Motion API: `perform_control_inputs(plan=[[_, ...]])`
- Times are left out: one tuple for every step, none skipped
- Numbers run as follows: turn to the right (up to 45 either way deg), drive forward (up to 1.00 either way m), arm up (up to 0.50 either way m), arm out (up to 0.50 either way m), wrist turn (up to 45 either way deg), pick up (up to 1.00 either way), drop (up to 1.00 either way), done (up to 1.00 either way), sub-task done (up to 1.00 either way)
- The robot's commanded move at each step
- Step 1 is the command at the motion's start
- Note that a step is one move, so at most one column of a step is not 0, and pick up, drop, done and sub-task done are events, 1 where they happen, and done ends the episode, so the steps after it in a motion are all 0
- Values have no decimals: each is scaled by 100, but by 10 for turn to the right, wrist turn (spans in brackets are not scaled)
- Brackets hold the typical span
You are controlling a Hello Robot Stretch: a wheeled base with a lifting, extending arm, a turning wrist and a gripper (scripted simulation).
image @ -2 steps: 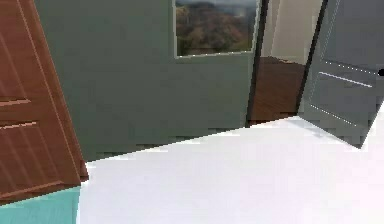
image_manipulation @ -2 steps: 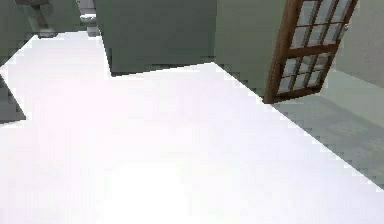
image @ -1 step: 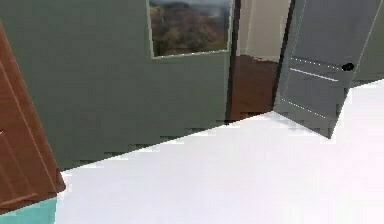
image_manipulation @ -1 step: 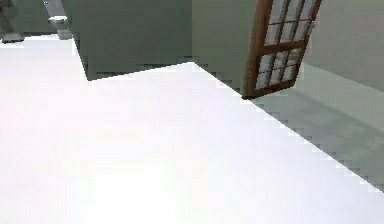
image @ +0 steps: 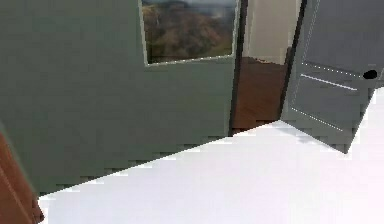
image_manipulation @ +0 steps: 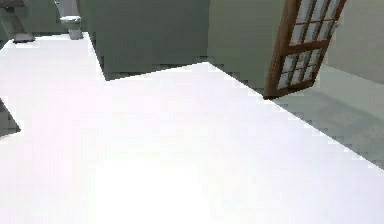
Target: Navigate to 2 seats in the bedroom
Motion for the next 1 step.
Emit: perform_control_inputs(plan=[[-450, 0, 0, 0, 0, 0, 0, 0, 0]])
